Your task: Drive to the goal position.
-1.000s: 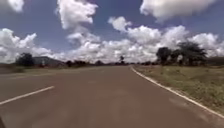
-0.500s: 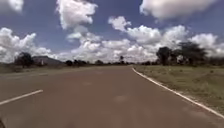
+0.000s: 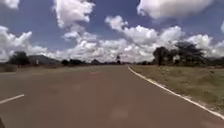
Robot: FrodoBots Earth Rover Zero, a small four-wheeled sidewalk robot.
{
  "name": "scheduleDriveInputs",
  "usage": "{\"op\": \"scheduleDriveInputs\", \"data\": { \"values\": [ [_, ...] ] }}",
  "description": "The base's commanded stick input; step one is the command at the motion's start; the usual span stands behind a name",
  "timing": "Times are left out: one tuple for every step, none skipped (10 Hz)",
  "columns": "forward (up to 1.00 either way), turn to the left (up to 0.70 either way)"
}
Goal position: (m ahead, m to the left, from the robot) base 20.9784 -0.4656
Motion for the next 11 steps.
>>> {"op": "scheduleDriveInputs", "data": {
  "values": [
    [1.00, -0.18],
    [1.00, -0.01],
    [1.00, 0.00],
    [1.00, 0.00],
    [1.00, 0.00],
    [1.00, -0.07],
    [1.00, -0.26],
    [1.00, -0.32],
    [1.00, -0.14],
    [1.00, 0.00],
    [1.00, 0.00]
  ]
}}
